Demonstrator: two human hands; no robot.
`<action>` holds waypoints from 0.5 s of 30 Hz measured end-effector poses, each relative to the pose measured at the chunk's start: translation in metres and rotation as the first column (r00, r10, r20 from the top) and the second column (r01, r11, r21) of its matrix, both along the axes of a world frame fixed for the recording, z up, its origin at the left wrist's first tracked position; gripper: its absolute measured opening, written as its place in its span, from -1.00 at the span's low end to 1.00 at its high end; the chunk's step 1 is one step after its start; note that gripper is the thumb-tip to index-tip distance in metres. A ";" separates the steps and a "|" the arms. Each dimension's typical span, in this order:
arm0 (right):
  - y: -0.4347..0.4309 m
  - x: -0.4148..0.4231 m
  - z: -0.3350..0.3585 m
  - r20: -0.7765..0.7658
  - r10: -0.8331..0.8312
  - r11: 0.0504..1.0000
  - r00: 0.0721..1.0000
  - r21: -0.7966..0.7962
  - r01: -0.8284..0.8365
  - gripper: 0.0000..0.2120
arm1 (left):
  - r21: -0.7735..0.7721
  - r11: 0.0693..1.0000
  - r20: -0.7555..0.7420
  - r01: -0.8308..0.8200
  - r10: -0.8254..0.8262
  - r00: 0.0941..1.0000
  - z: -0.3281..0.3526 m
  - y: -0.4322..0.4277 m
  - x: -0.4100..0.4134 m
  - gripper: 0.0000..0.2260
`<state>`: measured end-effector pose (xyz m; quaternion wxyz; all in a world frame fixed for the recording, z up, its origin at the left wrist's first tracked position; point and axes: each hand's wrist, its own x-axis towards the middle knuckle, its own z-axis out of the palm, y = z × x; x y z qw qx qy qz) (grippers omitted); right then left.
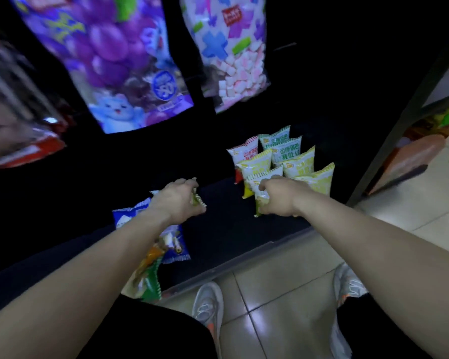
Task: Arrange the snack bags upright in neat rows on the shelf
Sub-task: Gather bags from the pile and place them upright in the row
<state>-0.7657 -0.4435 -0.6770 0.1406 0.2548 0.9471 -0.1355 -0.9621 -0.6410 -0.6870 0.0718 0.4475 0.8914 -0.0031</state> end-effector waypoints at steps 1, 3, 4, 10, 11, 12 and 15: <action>-0.014 -0.005 0.005 -0.003 0.035 0.999 0.999 0.009 -0.035 -0.37 | -0.006 1.000 -0.017 -0.017 0.017 1.000 0.006 -0.027 0.000 -0.32; -0.043 -0.014 0.013 0.015 0.117 0.992 0.993 0.050 -0.117 -0.36 | -0.040 0.997 -0.013 -0.066 0.066 0.998 0.019 -0.081 -0.003 -0.32; -0.057 -0.019 0.016 0.025 0.152 0.986 0.988 0.069 -0.154 -0.37 | -0.054 0.994 0.005 -0.096 0.097 0.995 0.026 -0.106 -0.006 -0.31; -0.148 -0.062 0.015 0.011 0.279 0.959 0.960 0.038 -0.279 -0.40 | -0.054 0.940 0.037 -0.336 0.338 0.940 0.035 -0.237 -0.022 -0.32; -0.163 -0.072 0.010 0.002 0.291 0.957 0.957 0.016 -0.291 -0.40 | -0.047 0.928 0.062 -0.370 0.373 0.926 0.032 -0.253 -0.026 -0.32; -0.177 -0.083 0.003 -0.008 0.299 0.954 0.954 -0.004 -0.299 -0.41 | -0.028 0.917 0.086 -0.398 0.399 0.913 0.027 -0.267 -0.030 -0.33; -0.214 -0.115 -0.028 -0.021 0.309 0.949 0.951 -0.055 -0.309 -0.42 | 0.033 0.896 0.119 -0.443 0.436 0.892 0.005 -0.300 -0.041 -0.39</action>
